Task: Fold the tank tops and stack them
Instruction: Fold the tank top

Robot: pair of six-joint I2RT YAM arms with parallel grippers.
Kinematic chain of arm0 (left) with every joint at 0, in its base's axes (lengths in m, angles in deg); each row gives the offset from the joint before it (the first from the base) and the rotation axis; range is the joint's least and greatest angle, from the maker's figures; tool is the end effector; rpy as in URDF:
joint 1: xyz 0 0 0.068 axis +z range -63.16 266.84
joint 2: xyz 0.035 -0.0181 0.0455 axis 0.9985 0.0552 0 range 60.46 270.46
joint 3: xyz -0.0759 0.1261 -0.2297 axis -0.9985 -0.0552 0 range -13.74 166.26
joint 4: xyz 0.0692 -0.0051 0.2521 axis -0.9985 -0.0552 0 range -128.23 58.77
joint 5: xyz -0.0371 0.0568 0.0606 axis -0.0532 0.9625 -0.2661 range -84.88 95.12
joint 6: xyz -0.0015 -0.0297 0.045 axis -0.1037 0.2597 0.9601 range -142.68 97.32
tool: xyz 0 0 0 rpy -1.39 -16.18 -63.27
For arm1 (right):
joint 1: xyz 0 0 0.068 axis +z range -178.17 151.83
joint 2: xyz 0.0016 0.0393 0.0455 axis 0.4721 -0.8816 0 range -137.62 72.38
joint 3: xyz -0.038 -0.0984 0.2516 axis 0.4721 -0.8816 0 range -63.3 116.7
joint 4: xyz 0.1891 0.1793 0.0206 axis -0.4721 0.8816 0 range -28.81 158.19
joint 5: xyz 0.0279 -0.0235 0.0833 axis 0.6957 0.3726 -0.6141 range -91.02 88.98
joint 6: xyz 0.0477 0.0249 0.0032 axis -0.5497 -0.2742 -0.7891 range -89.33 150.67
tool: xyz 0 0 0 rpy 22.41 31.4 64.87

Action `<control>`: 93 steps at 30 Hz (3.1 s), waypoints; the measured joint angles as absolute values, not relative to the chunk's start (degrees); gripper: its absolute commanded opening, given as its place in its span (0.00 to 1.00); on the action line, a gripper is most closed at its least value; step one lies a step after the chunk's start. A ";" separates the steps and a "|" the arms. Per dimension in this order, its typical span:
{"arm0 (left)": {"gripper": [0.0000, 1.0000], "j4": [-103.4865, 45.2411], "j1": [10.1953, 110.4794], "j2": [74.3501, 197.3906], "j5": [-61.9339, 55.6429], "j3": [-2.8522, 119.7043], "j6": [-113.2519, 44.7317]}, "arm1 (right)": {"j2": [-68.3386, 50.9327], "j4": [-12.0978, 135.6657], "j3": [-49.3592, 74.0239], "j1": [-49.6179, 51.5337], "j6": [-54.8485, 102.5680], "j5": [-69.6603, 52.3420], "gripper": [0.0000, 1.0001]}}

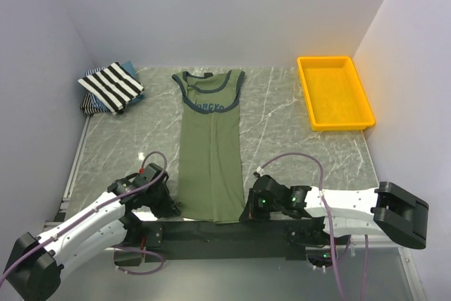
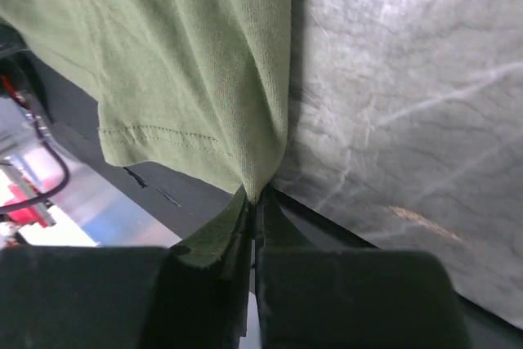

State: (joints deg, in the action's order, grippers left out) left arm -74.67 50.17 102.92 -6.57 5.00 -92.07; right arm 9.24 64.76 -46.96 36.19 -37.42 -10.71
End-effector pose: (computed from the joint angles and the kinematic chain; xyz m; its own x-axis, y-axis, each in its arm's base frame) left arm 0.0888 -0.0750 0.1477 -0.8666 -0.4976 0.0382 -0.4640 0.7750 -0.4290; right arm 0.0732 0.1664 0.1275 -0.9919 0.0469 -0.1177 -0.0396 0.7672 0.6402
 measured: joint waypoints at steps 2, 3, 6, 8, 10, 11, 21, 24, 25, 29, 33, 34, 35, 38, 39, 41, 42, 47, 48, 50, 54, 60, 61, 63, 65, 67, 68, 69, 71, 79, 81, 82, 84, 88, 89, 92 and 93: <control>0.01 -74.97 49.91 102.92 -6.54 5.15 -92.04 | 9.51 66.97 -46.13 36.41 -36.68 -10.51 0.01; 0.01 -75.37 49.60 102.94 -6.57 5.44 -92.04 | 9.59 68.00 -45.67 36.56 -36.26 -10.43 0.01; 0.01 -76.55 47.81 103.05 -6.54 7.29 -92.17 | 9.66 72.02 -43.82 37.96 -34.86 -9.79 0.00; 0.01 -76.94 45.67 103.42 -6.37 8.80 -92.48 | 9.62 74.77 -42.07 39.40 -34.05 -9.40 0.00; 0.01 -77.25 42.87 103.90 -6.04 10.11 -93.20 | 9.51 77.24 -39.95 41.19 -33.38 -8.88 0.00; 0.01 -77.31 40.99 104.17 -6.02 10.70 -94.10 | 9.46 78.27 -38.96 42.11 -33.12 -8.64 0.00; 0.01 -81.60 26.37 104.80 -3.00 15.53 -102.21 | 9.46 86.58 -32.45 47.05 -32.79 -7.00 0.01; 0.00 -81.64 27.57 105.24 -1.47 18.40 -101.70 | 9.27 88.76 -29.50 46.16 -31.80 -5.49 0.00; 0.00 -81.38 28.99 105.50 -1.26 19.03 -101.14 | 8.98 89.02 -28.45 45.41 -31.19 -5.07 0.00; 0.00 -78.58 38.46 107.36 -1.50 19.67 -97.22 | 6.97 89.09 -25.19 40.76 -28.44 -4.33 0.00; 0.00 -75.06 48.69 111.58 -2.48 21.11 -91.67 | 4.41 89.22 -22.11 33.87 -24.28 -3.35 0.00; 0.00 -74.27 50.26 113.02 -2.65 22.07 -90.43 | 3.89 89.18 -21.22 32.06 -23.13 -3.11 0.00; 0.00 -73.33 51.70 114.79 -2.63 23.32 -89.07 | 3.41 89.09 -20.36 30.75 -22.16 -2.76 0.00; 0.00 -69.53 55.57 120.21 -2.76 27.56 -85.38 | 0.70 89.00 -16.21 25.87 -18.69 -1.38 0.00; 0.00 -68.31 56.49 121.39 -2.74 28.47 -84.66 | -0.35 88.85 -14.70 24.50 -17.57 -0.88 0.00; 0.00 -65.20 58.65 124.47 -2.72 30.53 -83.08 | -2.60 88.52 -11.56 21.76 -15.43 -0.07 0.00; 0.00 -63.83 59.59 125.96 -2.74 31.42 -82.49 | -3.76 88.11 -10.27 20.71 -14.51 0.24 0.00; 0.00 -57.66 62.98 134.37 -2.59 35.23 -80.81 | -12.37 86.62 -2.09 15.86 -9.77 2.25 0.00; 0.00 -56.66 63.35 136.28 -2.59 36.08 -80.68 | -13.90 86.33 -0.78 15.32 -9.07 2.45 0.00; 0.00 -55.15 63.85 139.71 -2.61 37.96 -80.48 | -17.22 86.25 2.54 14.11 -7.67 2.86 0.00; 0.00 -52.70 64.84 145.76 -2.55 42.68 -80.33 | -23.78 85.88 9.49 12.17 -5.14 3.17 0.00; 0.00 -50.49 66.94 149.83 -2.52 47.69 -80.33 | -29.71 85.88 15.79 8.36 -3.17 3.06 0.00; 0.00 -50.06 67.37 150.68 -2.52 48.47 -80.33 | -30.71 85.88 16.77 7.95 -2.87 3.01 0.00; 0.00 -49.47 68.18 152.36 -2.52 49.74 -80.31 | -32.52 86.05 18.59 7.27 -2.54 3.04 0.00; 0.00 -49.05 68.97 154.22 -2.55 50.86 -80.15 | -34.32 86.09 20.25 6.68 -2.34 2.84 0.00; 0.00 -48.61 69.71 156.19 -2.55 51.82 -79.85 | -35.85 86.42 21.73 6.11 -2.21 2.69 0.00; 0.00 -48.42 69.95 157.26 -2.59 52.25 -79.61 | -36.70 86.53 22.59 5.92 -2.12 2.56 0.00; 0.00 -48.05 70.59 158.33 -2.72 52.65 -79.34 | -37.51 86.53 23.39 5.76 -1.99 2.47 0.00; 0.01 -47.00 71.33 160.30 -3.20 53.00 -79.06 | -38.91 86.68 24.68 5.50 -1.79 2.40 0.03; 0.54 -42.56 73.78 165.34 -6.24 53.41 -77.86 | -43.69 87.58 28.84 3.40 -1.16 2.56 0.43; 0.60 -41.58 74.41 165.21 -6.39 54.16 -77.51 | -43.93 88.26 29.89 2.73 -1.05 2.69 0.44; 0.63 -41.36 74.78 165.21 -6.68 54.79 -77.33 | -44.02 88.59 30.67 2.33 -0.96 2.82 0.44; 0.64 -41.07 75.61 164.93 -7.09 55.82 -77.03 | -44.00 88.76 31.83 1.70 -0.92 3.15 0.45; 0.64 -41.58 77.10 162.53 -6.57 56.63 -76.31 | -42.10 88.41 30.93 1.02 -0.90 4.15 0.45; 0.63 -42.47 77.27 161.28 -5.69 56.54 -76.33 | -40.81 87.97 29.23 0.98 -0.96 4.19 0.45; 0.32 -43.19 77.23 156.47 -4.42 53.89 -76.94 | -35.72 86.47 22.28 1.33 -1.31 3.98 0.45; 0.24 -43.19 77.17 154.68 -4.29 52.67 -76.92 | -33.75 86.03 19.59 1.68 -1.44 3.93 0.44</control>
State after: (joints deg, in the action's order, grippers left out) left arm -43.19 77.17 154.68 -4.29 52.67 -76.92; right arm -33.75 86.03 19.59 1.68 -1.44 3.93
